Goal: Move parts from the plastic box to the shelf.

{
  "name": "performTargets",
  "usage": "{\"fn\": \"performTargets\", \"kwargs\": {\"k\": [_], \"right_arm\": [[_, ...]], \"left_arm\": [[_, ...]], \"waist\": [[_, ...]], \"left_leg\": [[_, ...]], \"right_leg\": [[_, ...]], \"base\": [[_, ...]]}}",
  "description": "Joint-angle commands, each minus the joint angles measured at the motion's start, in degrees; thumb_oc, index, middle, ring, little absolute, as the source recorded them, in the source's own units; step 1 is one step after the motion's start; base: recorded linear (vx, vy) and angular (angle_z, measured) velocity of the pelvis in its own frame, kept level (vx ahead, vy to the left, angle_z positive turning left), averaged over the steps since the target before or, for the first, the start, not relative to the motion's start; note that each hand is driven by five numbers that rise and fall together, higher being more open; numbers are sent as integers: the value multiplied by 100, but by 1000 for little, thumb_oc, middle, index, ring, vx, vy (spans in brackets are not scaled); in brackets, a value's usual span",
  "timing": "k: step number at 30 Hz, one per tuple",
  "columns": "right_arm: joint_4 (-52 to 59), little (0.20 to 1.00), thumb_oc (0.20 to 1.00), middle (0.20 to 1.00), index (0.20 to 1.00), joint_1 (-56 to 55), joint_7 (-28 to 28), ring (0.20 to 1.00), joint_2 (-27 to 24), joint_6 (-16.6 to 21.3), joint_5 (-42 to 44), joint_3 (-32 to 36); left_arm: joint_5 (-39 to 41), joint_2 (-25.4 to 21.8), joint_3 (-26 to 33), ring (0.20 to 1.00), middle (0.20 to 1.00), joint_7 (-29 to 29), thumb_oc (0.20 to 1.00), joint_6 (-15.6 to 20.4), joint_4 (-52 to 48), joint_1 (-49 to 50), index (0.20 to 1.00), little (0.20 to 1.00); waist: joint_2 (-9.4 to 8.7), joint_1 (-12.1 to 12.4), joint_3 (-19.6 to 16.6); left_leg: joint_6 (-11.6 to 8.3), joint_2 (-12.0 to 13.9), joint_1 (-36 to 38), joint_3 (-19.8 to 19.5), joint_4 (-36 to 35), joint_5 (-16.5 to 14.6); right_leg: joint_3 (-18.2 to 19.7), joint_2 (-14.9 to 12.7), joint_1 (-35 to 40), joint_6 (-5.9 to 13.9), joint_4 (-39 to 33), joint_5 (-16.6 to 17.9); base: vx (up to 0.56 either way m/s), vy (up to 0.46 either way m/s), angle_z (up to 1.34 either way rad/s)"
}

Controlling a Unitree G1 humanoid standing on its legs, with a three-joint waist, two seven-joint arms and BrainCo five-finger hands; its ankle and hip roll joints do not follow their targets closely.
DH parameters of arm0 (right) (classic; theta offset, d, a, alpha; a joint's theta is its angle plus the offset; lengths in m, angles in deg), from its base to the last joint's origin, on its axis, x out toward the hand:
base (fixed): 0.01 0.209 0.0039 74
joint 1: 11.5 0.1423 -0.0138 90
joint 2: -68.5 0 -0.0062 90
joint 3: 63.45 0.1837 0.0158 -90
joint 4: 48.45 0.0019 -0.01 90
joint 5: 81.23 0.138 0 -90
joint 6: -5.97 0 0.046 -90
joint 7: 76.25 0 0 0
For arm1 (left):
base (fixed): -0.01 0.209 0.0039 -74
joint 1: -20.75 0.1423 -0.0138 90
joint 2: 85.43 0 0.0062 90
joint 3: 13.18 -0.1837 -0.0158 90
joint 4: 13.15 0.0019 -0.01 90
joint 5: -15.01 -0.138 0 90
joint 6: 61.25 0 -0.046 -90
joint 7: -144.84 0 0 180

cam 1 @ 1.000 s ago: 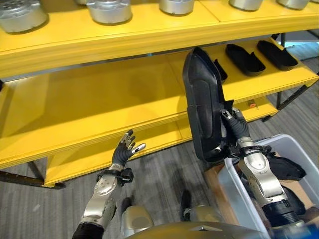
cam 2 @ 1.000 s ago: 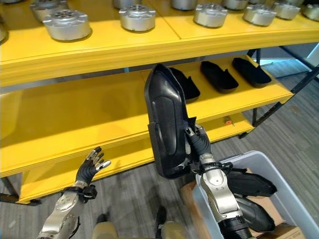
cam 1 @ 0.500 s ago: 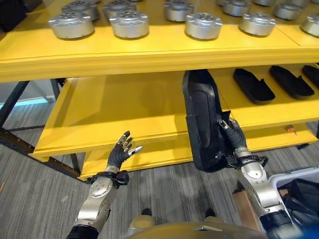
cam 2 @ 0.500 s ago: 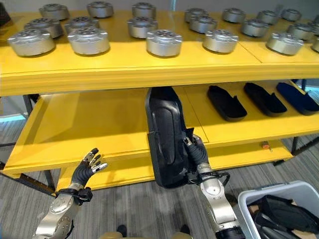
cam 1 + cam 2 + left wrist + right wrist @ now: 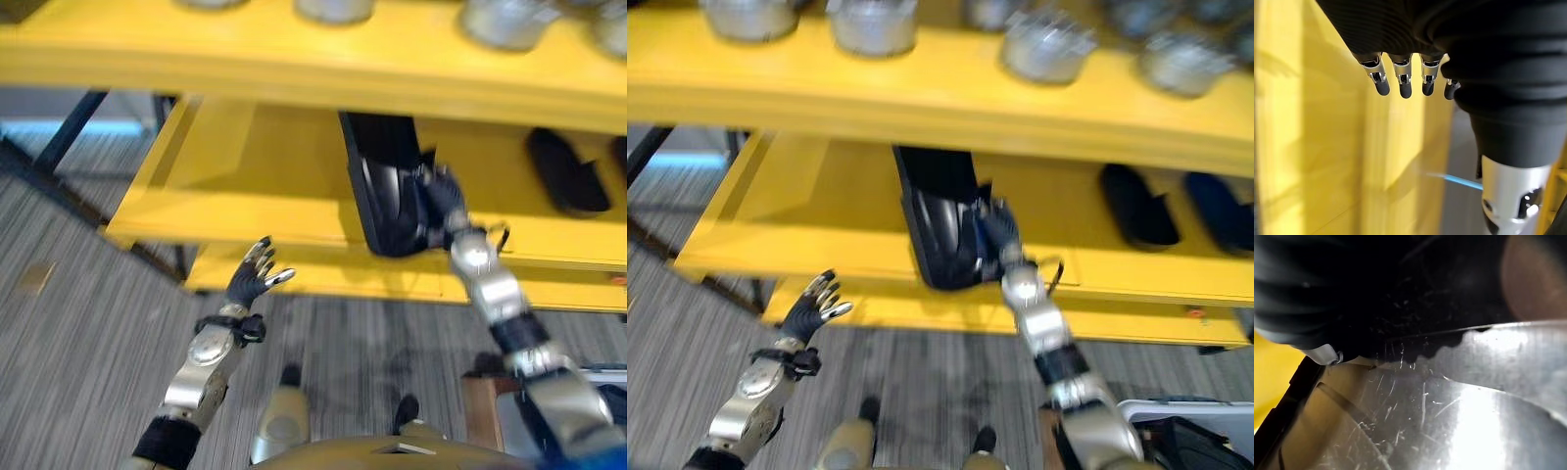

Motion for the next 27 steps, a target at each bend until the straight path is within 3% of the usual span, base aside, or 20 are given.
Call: {"fn": "performTargets", "kwargs": {"k": [1, 13, 27], "right_arm": [[122, 200, 200, 200, 200, 387, -478, 200, -375, 266, 152, 109], [-1501, 200, 200, 200, 200, 2598, -937, 200, -1252, 254, 278, -183], [-3848, 200, 200, 200, 200, 4446, -724, 200, -2288, 212, 341, -1386]], "left_arm": [[271, -303, 246, 1000, 1000, -124, 1000, 374, -491, 105, 1000, 1000], [474, -437, -16, 1000, 1000, -266, 1000, 502, -697, -153, 1000, 1000], [563, -634, -436, 1000, 1000, -201, 1000, 605, -764, -494, 1000, 1000]], "waist": [[-58, -138, 37], [167, -73, 492], [262, -153, 575]], "left_leg": [[108, 26, -324, 303, 256, 140], [64, 120, -1223, 280, 746, 116], [124, 67, -1822, 296, 961, 64]], "right_leg": [[159, -95, 23, -170, 650, -218], [330, -38, -1132, -249, 1537, -469], [491, -20, -1829, -278, 1825, -530]], "base": [[-191, -4, 4], [-61, -12, -1], [1, 0, -3]]}}
